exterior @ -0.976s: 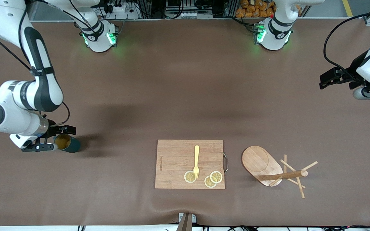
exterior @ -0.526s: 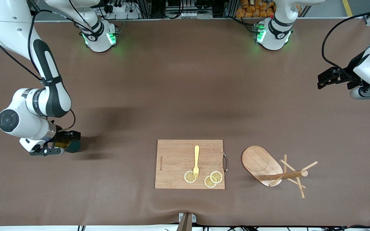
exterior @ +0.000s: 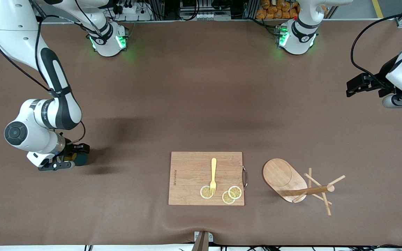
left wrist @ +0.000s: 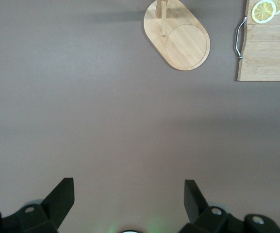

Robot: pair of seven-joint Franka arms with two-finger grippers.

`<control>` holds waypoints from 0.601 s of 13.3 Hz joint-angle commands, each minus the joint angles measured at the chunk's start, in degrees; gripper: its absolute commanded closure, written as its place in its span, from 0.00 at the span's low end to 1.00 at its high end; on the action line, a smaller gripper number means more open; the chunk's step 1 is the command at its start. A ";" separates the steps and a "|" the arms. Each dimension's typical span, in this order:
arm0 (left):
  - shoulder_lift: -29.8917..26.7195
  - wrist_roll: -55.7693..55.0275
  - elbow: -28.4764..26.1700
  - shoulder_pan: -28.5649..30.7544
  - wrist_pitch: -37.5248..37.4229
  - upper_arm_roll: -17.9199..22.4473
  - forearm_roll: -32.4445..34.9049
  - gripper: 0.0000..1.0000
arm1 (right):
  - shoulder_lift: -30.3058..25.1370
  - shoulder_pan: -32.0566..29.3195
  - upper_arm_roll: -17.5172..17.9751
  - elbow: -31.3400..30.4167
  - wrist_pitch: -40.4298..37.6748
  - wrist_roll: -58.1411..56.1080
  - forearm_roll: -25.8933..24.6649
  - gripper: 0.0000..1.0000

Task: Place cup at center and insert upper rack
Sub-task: 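Grasp the teal mug by its rim with the right gripper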

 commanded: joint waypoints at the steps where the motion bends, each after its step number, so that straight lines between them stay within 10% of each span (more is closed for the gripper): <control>1: 0.04 -0.47 0.25 0.50 0.53 -0.25 -0.52 0.00 | 0.32 -0.53 0.17 0.25 0.54 -3.35 -0.08 0.64; 5: 0.04 -0.81 0.25 0.06 0.53 -0.25 -0.61 0.00 | 0.15 -0.53 0.17 0.51 0.63 -6.43 -0.08 0.99; 8: 0.13 -0.55 0.25 0.06 0.62 -0.25 -0.43 0.00 | -0.38 -0.01 0.26 0.77 0.37 -6.34 -0.08 1.00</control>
